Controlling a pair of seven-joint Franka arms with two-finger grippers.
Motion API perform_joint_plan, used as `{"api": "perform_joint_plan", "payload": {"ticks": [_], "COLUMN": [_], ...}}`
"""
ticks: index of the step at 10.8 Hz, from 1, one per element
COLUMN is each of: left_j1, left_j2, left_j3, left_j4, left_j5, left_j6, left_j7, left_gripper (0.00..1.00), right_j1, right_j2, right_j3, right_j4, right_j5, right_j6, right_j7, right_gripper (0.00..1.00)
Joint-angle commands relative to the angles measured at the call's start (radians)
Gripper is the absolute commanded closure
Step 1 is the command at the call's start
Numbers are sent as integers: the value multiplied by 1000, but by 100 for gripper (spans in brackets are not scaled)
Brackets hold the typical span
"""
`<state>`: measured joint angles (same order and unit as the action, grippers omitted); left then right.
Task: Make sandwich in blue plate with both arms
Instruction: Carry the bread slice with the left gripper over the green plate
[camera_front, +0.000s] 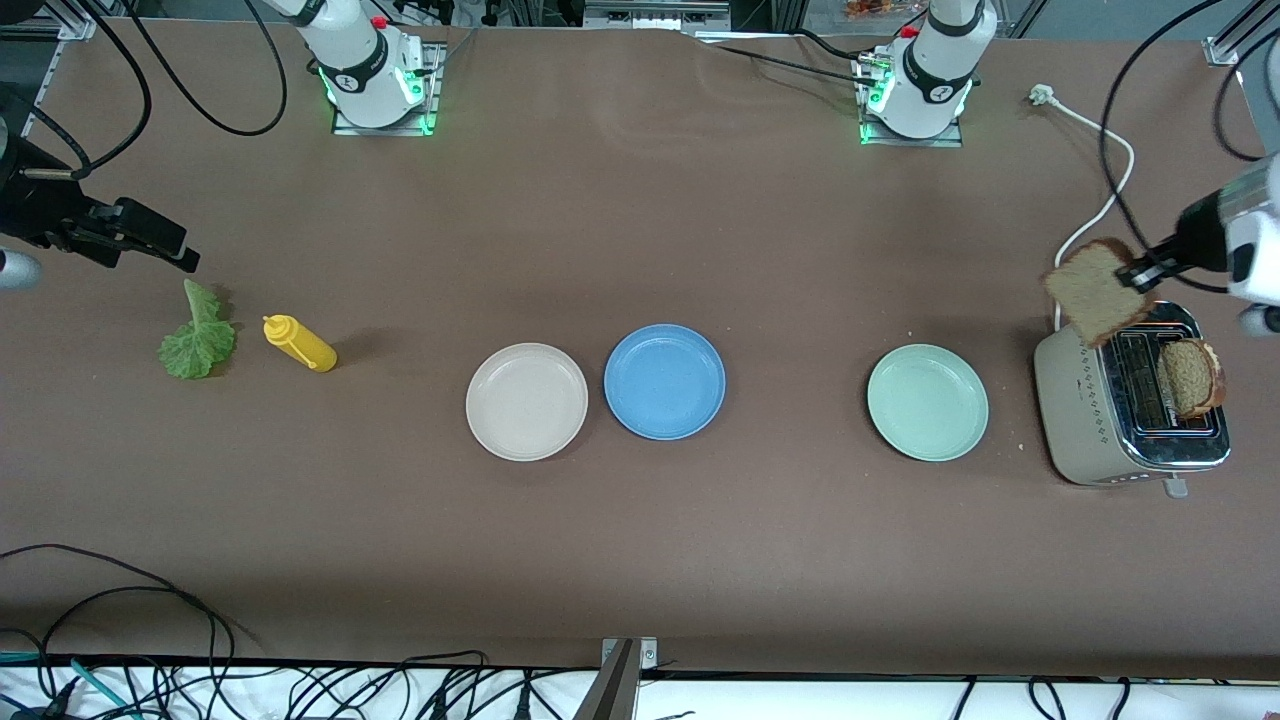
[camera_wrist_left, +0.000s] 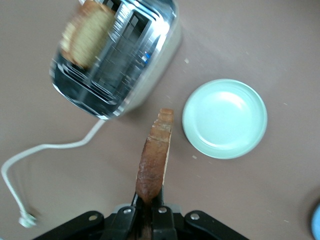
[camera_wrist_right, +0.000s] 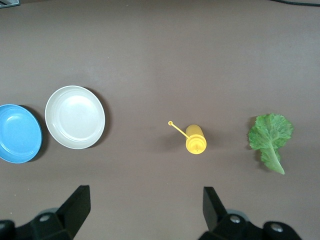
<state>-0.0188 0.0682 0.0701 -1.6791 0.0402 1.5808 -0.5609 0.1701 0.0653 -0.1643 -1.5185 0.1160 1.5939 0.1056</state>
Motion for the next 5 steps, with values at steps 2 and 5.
{"api": "perform_joint_plan", "payload": {"ticks": [2,5], "left_j1": [-90,-127], "left_j2": [38,45], "left_j3": [23,104], "left_j4": [6,-14], "left_j5": [-234,-481], "left_j6": [-15,24], "left_j7": [-258,-376], "left_gripper": [100,100], "right_j1": [2,0], "right_j2": [2,8], "right_j3": [-1,-3], "right_j4": [8,6], "right_j5": [8,8], "right_j6": [-5,-6], "right_j7": [-12,-14], "right_gripper": [0,0]}}
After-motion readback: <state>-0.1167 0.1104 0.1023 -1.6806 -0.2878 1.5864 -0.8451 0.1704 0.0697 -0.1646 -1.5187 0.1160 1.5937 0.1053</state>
